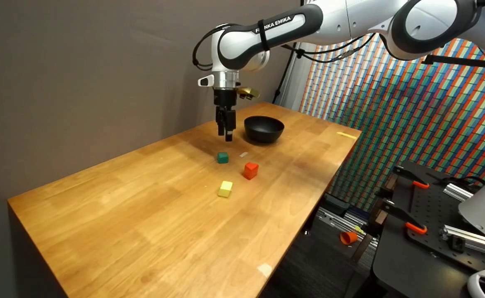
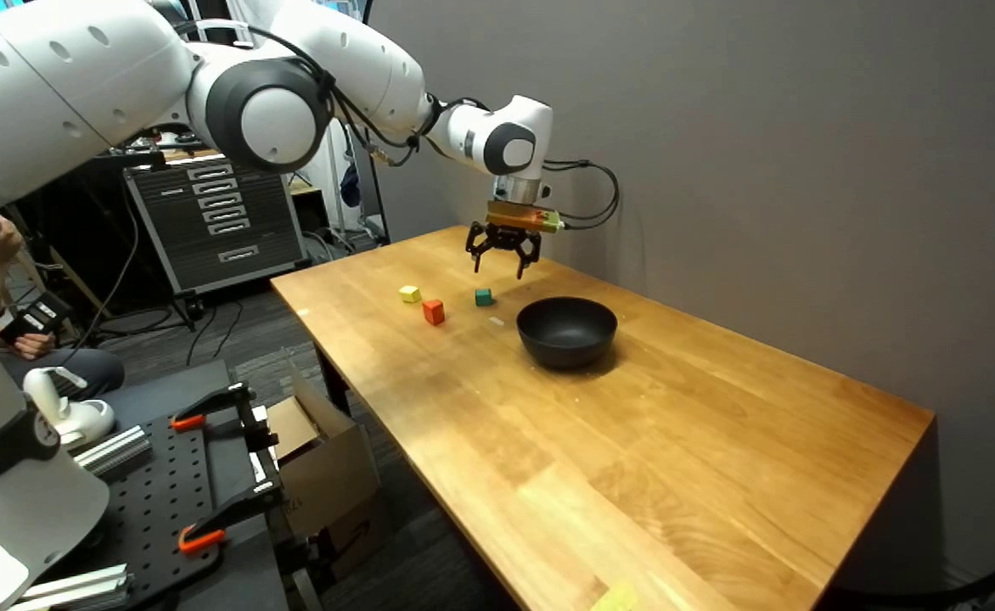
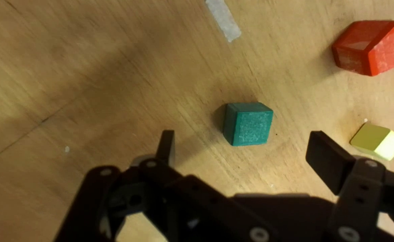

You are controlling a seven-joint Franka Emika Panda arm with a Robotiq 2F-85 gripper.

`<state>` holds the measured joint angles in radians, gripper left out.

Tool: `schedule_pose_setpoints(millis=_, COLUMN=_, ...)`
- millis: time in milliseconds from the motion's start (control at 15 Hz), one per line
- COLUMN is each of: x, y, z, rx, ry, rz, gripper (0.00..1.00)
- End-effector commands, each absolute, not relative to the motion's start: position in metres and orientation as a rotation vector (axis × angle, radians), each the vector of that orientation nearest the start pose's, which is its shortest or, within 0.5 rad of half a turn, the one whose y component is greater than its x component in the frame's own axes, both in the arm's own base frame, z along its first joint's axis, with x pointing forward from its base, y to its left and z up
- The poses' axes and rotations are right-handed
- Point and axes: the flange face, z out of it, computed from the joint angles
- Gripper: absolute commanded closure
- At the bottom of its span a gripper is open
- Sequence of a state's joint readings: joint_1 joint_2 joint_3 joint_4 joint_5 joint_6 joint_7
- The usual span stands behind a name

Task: Put the green and orange blocks in the bowl

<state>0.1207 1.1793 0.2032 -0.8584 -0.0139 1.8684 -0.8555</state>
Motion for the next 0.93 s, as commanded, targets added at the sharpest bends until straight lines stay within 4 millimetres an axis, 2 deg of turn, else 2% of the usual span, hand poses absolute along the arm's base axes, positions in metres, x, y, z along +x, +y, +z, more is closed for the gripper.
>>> schedule_pose_setpoints(millis=0, x=0.757, y=0.185, z=0.166, rx=-2.432, ry=-1.453, rz=0.086, gripper=0.00)
schedule_pose_setpoints(millis=400, x=0.747, y=0.198, z=0.153, rx=-2.438, ry=-1.403, rz=0.117, gripper=0.00)
schedule_pose_setpoints(millis=867, x=0.731, y=0.215, z=0.122, rx=-2.512, ry=-1.487, rz=0.185, gripper=0.00)
